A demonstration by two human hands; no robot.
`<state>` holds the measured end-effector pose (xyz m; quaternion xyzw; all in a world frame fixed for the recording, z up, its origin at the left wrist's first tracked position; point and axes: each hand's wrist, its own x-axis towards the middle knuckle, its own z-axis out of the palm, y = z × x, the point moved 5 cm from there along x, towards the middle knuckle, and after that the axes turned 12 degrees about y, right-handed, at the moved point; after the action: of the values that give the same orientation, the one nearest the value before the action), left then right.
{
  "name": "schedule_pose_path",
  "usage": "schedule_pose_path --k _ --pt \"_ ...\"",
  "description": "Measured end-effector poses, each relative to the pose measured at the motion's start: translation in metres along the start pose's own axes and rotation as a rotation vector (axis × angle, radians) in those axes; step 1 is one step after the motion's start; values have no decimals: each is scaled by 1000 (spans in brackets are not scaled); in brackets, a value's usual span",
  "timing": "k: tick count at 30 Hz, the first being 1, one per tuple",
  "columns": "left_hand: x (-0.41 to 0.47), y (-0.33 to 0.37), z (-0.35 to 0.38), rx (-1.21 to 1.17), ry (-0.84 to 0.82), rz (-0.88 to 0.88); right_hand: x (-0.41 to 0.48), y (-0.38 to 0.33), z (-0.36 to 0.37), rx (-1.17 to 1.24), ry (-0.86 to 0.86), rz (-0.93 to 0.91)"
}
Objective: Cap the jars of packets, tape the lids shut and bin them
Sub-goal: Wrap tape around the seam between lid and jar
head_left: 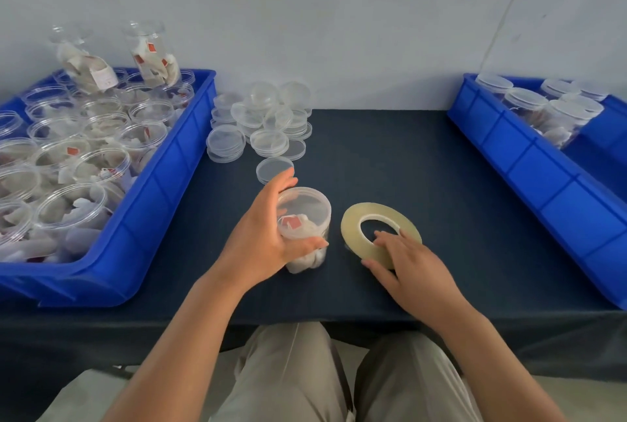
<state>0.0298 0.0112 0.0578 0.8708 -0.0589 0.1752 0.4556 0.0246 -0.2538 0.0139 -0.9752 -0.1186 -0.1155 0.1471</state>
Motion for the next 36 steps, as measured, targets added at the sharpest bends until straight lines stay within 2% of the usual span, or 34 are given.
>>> schedule_pose_path --k 3,6,9,10,12,15,19,24,29,33,36 --pt "-4 5 -2 160 55 105 -11 -6 -23 241 67 130" --pt "-15 11 0 251 121 56 -25 -19 -44 598 142 211" --pt "-35 42 -2 84 340 164 -37 -34 -58 727 183 205" --pt "-43 54 -1 -7 382 215 -40 -38 -60 733 194 197" --pt "-52 74 5 -129 344 219 -44 -44 -63 743 213 178" --pt "-56 93 11 -163 234 186 -50 -52 -66 765 213 147" --pt "-69 94 11 -215 242 151 -65 -54 -65 705 203 122" --pt "-94 81 17 -376 223 -125 -88 -60 -56 625 230 70" --pt "-105 73 15 -333 349 -223 -93 -72 -48 541 340 49" --pt "-107 64 23 -530 253 -451 -90 -78 -42 500 434 14" --pt "-107 58 26 -527 249 -510 -89 -82 -38 412 499 -43"
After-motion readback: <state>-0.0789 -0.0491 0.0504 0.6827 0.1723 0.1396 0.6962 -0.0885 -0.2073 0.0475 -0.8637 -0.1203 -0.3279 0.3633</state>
